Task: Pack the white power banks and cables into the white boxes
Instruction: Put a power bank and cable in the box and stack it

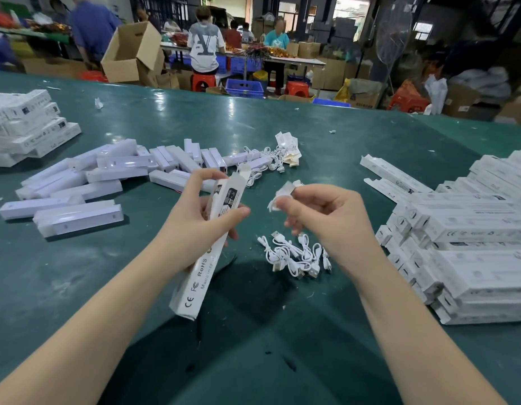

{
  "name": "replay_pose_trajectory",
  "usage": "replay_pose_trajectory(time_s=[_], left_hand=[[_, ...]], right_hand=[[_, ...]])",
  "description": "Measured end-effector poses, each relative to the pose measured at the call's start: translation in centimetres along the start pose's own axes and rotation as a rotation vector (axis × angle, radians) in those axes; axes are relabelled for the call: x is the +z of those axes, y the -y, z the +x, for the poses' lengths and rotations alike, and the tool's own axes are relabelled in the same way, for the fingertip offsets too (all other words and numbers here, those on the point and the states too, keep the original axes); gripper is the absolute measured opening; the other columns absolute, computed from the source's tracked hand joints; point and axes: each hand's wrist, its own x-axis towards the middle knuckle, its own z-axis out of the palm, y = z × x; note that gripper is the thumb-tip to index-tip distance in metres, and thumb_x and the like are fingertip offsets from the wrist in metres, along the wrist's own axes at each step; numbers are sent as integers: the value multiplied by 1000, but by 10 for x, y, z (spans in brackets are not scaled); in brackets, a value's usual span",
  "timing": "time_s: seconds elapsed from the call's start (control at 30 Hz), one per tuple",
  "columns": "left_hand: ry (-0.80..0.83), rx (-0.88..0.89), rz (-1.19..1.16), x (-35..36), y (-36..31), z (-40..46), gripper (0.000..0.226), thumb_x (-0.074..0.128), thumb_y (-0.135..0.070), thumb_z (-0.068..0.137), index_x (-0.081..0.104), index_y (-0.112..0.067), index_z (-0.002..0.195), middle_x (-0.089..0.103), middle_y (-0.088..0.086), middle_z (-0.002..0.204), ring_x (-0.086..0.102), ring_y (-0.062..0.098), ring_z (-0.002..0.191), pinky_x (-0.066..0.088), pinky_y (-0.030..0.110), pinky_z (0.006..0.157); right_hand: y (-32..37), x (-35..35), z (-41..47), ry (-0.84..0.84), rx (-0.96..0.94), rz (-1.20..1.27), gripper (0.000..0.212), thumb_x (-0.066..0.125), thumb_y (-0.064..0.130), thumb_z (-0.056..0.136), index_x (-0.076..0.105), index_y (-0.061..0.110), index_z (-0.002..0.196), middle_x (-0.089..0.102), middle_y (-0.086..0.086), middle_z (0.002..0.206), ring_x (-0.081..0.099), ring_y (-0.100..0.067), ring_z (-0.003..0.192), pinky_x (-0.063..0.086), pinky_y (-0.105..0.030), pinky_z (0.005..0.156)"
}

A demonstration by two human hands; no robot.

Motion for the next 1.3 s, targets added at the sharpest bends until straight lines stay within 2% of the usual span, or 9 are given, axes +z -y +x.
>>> replay_pose_trajectory(time_s=[0.1,0.27,0.37,0.57,0.73,0.97,1.07,1.17,1.3], left_hand=[[-49,212,142,-2,-3,-4,48,74,-24,82,41,-46,110,74,-7,87,66,19,60,52,26,55],[-67,461,653,-1,-3,-10,57,71,-26,81,34,-52,115,53,-20,70,48,12,56,39,22,55],[-63,552,779,4,-3,-12,59,74,-21,81,37,-45,120,46,-24,79,47,19,61,38,27,58],[-53,644,796,4,0,-12,61,76,-16,80,39,-38,123,68,-8,94,60,31,64,51,36,54],[-24,691,890,6,2,-12,65,78,-13,75,40,-33,124,69,-6,87,59,30,60,50,36,46],[12,574,848,10,8,-11,64,69,-19,83,22,-41,122,70,-8,96,60,33,70,51,44,58],[4,551,811,9,8,-11,62,67,-19,85,21,-41,121,70,-7,98,59,34,70,51,44,60],[-18,523,805,8,8,-11,63,67,-19,86,20,-43,119,70,-8,99,59,35,71,51,44,62],[-17,534,797,8,10,-12,61,66,-19,86,21,-43,120,70,-8,98,58,36,68,51,44,60]], right_hand=[[1,-1,1,-124,-15,104,15,82,29,68,75,18,76,75,-4,75,70,-18,58,57,-24,62],[7,1,1,-160,-93,206,19,78,18,74,72,11,90,74,-2,74,69,-14,59,56,-21,61],[9,2,-1,-126,-118,158,10,75,8,80,71,11,89,74,-1,73,67,-13,59,55,-20,59],[8,6,-4,-59,-59,-46,10,77,4,81,73,13,84,73,-8,72,64,-14,55,50,-20,50],[3,5,-5,22,28,-224,8,80,14,80,73,14,83,72,-4,69,65,-13,54,42,-12,48],[-3,14,-7,-61,61,-114,12,81,10,78,71,17,75,73,2,65,63,-9,51,41,-14,45],[-6,18,-8,-82,82,-45,6,80,11,79,75,14,79,69,5,60,60,-3,51,45,-13,52],[-4,16,-7,-14,112,-32,8,77,14,82,78,11,90,74,-1,72,65,-4,63,50,-13,62],[-3,15,-8,2,108,-53,12,77,11,82,76,20,90,76,1,80,68,-8,67,49,-17,55]])
